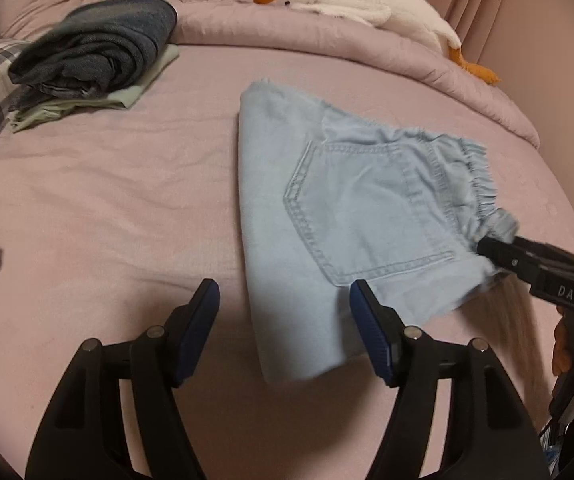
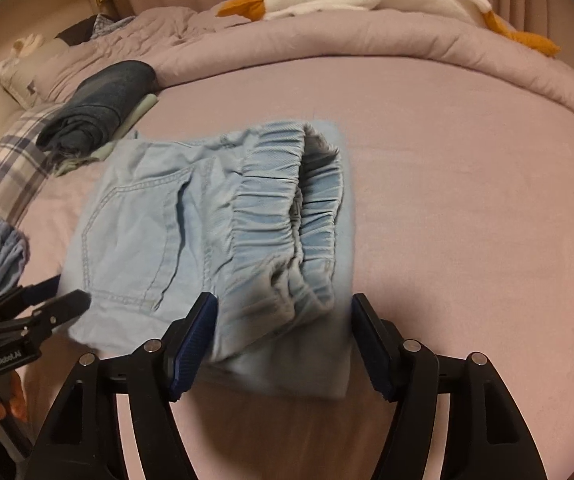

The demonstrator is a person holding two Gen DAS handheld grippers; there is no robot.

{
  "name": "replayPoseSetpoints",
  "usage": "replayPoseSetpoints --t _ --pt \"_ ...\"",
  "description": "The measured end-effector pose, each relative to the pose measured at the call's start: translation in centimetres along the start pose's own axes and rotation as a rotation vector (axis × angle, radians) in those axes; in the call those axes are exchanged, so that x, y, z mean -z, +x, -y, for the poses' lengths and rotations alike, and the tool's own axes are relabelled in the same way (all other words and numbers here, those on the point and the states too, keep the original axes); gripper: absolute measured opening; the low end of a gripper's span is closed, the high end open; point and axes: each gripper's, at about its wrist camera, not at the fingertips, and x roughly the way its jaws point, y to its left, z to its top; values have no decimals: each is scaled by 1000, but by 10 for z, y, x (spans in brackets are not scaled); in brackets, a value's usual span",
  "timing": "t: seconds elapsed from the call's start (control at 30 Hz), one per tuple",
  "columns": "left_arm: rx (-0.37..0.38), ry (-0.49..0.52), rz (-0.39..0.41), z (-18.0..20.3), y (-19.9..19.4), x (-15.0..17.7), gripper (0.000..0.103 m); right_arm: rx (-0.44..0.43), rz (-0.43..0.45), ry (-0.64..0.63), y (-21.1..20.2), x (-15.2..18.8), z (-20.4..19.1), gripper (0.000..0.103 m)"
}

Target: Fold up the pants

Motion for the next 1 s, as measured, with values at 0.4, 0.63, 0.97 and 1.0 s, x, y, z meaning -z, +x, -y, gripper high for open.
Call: replayPoseSetpoints --t 0.4,0.63,0.97,1.0 --pt "-81 14 85 28 -63 -3 95 -43 78 -15 -63 19 -15 97" --pt "-52 -46 102 38 -104 -1 103 -64 132 -43 -97 23 -31 101" --pt "-77 -46 109 55 -137 5 103 -49 176 -71 -129 28 -49 102" --pt "-86 -37 105 57 -136 6 103 -49 176 -72 -130 28 -50 102"
